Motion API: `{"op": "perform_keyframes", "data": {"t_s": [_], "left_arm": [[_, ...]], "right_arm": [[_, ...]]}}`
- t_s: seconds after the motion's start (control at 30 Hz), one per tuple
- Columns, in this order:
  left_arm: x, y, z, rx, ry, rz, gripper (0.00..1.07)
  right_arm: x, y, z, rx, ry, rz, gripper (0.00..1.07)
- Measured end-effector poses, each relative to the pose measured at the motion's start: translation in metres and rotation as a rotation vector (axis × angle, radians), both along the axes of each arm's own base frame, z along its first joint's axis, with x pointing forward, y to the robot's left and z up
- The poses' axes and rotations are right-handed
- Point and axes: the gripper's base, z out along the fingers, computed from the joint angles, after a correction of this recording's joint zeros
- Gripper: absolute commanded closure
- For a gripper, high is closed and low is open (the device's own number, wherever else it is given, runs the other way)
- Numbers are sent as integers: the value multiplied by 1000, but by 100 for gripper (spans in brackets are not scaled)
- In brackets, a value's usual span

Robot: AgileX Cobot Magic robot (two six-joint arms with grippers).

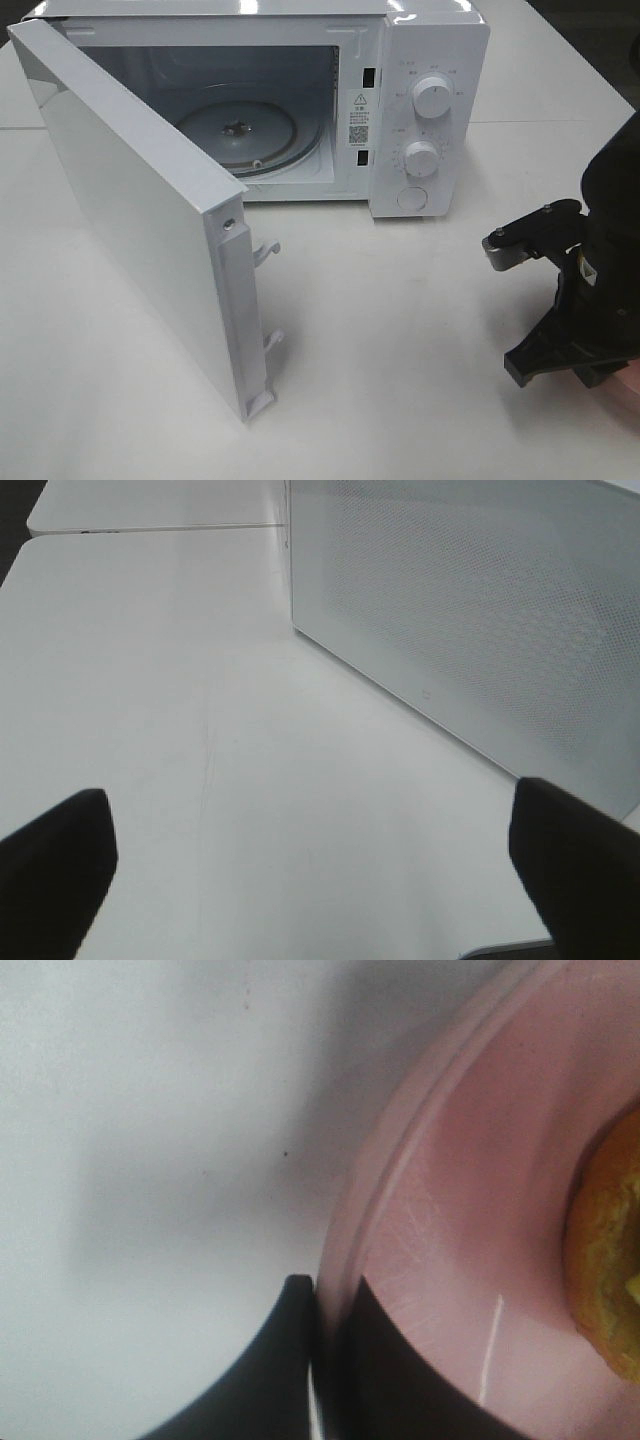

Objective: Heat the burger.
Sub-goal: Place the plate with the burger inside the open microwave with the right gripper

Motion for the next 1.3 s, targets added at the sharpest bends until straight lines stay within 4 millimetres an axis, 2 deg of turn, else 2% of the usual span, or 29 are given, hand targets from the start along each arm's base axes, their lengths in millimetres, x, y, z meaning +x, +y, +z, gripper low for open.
{"op": "perform_keyframes", "data": {"t_s": [0.13, 0.43, 0.53, 0.6, 0.8, 0.87, 1.03, 1.23, 1.3], "left_arm": [[0, 0, 0, 0, 0, 0, 7], [0, 0, 0, 0, 0, 0, 7], [0, 0, 0, 0, 0, 0, 7], [0, 0, 0, 0, 0, 0, 7], [0, 0, 0, 0, 0, 0, 7], [0, 0, 0, 0, 0, 0, 7], [0, 0, 0, 0, 0, 0, 7], [0, 0, 0, 0, 0, 0, 7], [0, 0, 0, 0, 0, 0, 7]], "right_arm": [[-4, 4, 4, -16, 5, 37, 107], [-18, 6, 35, -16, -53, 130, 107], [-20, 7, 38, -18, -54, 145, 107], [-27, 12, 44, -22, -53, 213, 107], [-33, 19, 50, -13, -70, 295, 107], [-41, 26, 57, -4, -87, 395, 107], [-49, 31, 65, -17, -106, 481, 107], [-58, 30, 70, -51, -127, 541, 107], [-67, 27, 68, -63, -130, 588, 107]]}}
